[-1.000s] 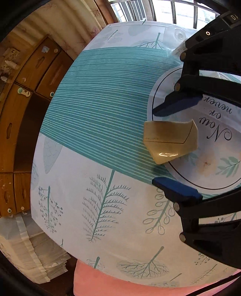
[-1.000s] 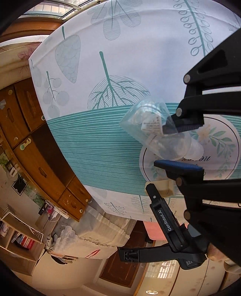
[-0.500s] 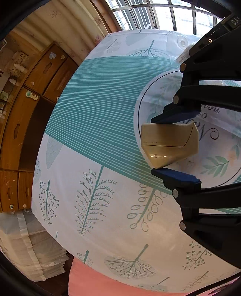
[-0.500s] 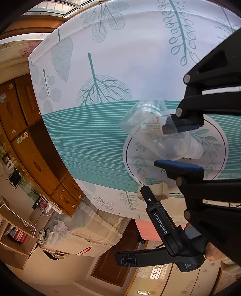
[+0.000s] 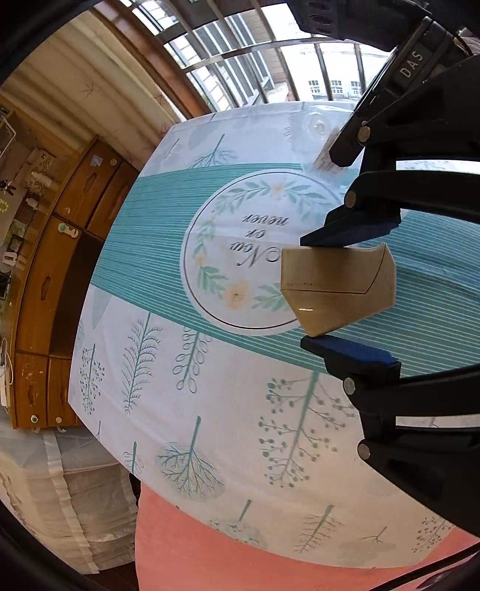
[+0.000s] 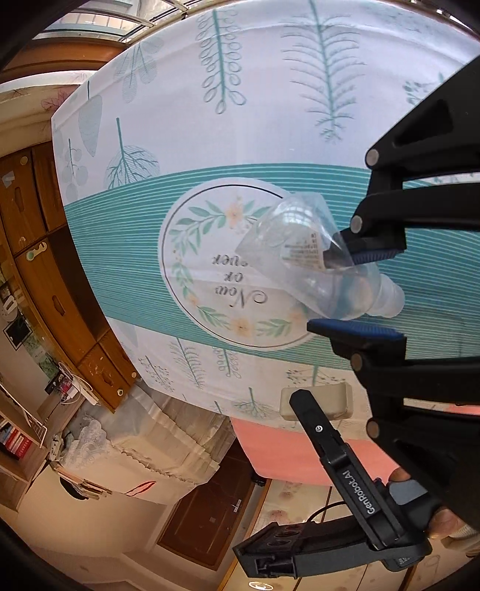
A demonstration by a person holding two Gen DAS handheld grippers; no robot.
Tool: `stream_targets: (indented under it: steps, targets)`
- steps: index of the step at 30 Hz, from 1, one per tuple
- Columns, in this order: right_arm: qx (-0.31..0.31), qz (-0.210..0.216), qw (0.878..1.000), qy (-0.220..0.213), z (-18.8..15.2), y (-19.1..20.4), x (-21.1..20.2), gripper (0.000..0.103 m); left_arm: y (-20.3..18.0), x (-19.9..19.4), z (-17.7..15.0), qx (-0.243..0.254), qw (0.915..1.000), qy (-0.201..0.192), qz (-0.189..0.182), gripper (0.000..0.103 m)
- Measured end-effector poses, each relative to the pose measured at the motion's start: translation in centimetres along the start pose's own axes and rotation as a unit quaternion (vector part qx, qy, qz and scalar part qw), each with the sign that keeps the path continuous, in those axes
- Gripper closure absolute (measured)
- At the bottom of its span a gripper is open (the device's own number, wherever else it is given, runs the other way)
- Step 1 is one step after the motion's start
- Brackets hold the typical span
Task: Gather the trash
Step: 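Carry the bottle and beige box over the bin and open both tools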
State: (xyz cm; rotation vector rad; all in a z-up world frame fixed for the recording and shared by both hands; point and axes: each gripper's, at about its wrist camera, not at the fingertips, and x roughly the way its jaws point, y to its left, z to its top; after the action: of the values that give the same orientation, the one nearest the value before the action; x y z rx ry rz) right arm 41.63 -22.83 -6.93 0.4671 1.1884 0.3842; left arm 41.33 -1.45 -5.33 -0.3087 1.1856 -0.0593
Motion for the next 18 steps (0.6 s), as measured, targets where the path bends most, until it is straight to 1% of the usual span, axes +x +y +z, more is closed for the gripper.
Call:
stream_targets:
  steps: [5, 10, 14, 18]
  targets:
    - [-0.001, -0.020, 1.000, -0.003, -6.3, 2.9, -1.9, 0.076, 2.0, -4.5, -4.8, 0.039, 0.9988, -0.005, -0.031, 0.058]
    - [0.015, -0.039, 0.999, -0.023, -14.3, 6.2, -3.9, 0.076, 4.9, -8.8, -10.2, 0.073, 0.9954, -0.007, -0.060, 0.058]
    - [0.028, -0.053, 0.998, -0.036, -20.8, 8.7, -4.7, 0.076, 7.3, -11.8, -14.7, 0.112, 0.9909, -0.014, -0.074, 0.058]
    - [0.042, -0.067, 0.996, -0.028, -26.4, 10.6, -4.6, 0.076, 9.8, -13.9, -19.0, 0.130, 0.9879, -0.010, -0.084, 0.058]
